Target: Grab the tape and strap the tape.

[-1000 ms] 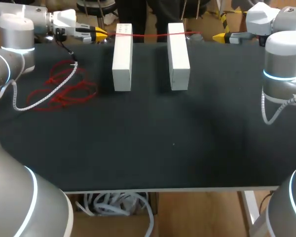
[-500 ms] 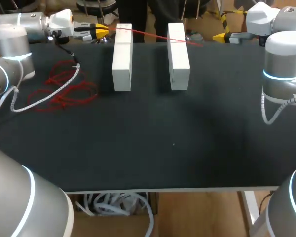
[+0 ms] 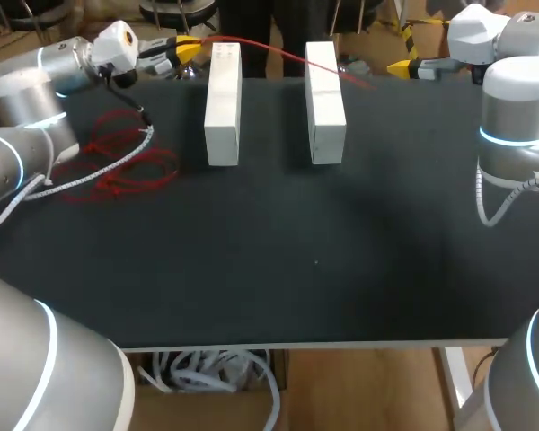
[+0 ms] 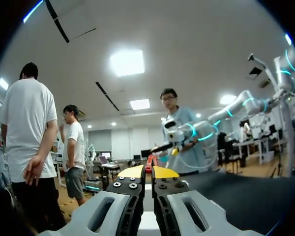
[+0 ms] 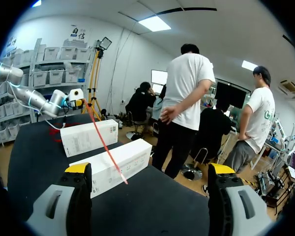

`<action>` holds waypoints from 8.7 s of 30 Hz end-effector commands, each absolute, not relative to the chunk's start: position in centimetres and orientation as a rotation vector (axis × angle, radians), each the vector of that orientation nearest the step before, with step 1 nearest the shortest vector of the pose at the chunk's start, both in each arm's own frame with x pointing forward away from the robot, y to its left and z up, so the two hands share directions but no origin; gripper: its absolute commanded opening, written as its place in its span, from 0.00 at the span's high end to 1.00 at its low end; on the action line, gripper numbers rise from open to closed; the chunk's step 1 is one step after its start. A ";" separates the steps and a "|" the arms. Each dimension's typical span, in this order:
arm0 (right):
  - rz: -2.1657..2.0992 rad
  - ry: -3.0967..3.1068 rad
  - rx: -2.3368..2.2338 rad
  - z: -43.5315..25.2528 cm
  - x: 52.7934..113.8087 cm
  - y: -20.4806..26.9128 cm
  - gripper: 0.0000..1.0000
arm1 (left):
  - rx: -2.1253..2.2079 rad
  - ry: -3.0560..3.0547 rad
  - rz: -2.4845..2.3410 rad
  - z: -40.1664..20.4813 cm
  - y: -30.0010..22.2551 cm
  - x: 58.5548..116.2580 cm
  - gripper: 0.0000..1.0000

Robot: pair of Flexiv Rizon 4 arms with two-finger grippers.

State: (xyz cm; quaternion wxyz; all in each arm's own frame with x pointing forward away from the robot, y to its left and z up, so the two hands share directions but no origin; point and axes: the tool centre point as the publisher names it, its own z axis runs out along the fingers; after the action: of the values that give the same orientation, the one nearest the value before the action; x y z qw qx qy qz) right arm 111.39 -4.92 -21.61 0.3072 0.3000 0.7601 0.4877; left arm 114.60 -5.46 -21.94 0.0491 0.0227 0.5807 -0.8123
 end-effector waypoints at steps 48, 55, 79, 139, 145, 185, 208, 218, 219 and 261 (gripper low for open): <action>1.290 2.013 0.793 -21.6 111.4 -5.0 0.00 | -0.092 1.613 -2.559 -13.0 -11.1 107.3 1.00; 1.290 2.013 0.793 -21.6 111.4 -5.0 0.00 | -0.127 1.590 -2.543 -12.3 -11.9 105.8 1.00; 1.290 2.013 0.793 -21.6 111.4 -5.0 0.00 | -0.133 1.582 -2.564 -11.5 -11.8 104.8 1.00; 1.099 0.156 1.893 -15.3 100.0 -5.0 0.00 | -0.133 1.582 -2.564 -11.5 -11.8 104.8 1.00; 1.462 0.141 1.969 -14.9 99.1 -4.7 0.00 | -0.133 1.582 -2.564 -11.5 -11.8 104.8 1.00; 1.696 0.065 2.576 -15.1 98.4 -4.4 0.00 | -0.133 1.582 -2.564 -11.5 -11.8 104.8 1.00; 2.228 -0.559 2.532 -15.3 101.2 -2.7 0.00 | -0.133 1.582 -2.564 -11.5 -11.8 104.8 1.00; 2.516 -0.672 2.366 -15.6 103.5 -2.1 0.00 | -0.133 1.582 -2.564 -11.5 -11.8 104.8 1.00; 2.528 -0.654 2.365 -15.6 103.7 -1.9 0.00 | -0.133 1.582 -2.564 -11.5 -11.8 104.8 1.00; 2.393 -0.560 2.343 -13.7 106.9 -1.4 0.40 | -0.133 1.582 -2.564 -11.5 -11.8 104.8 1.00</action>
State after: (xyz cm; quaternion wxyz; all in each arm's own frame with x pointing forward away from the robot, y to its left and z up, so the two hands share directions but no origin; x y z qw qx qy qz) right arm 106.90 -1.16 -13.85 -0.1266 0.6827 -0.1650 0.7005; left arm 104.83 -11.81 -11.44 0.0617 -0.0436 0.5237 -0.8485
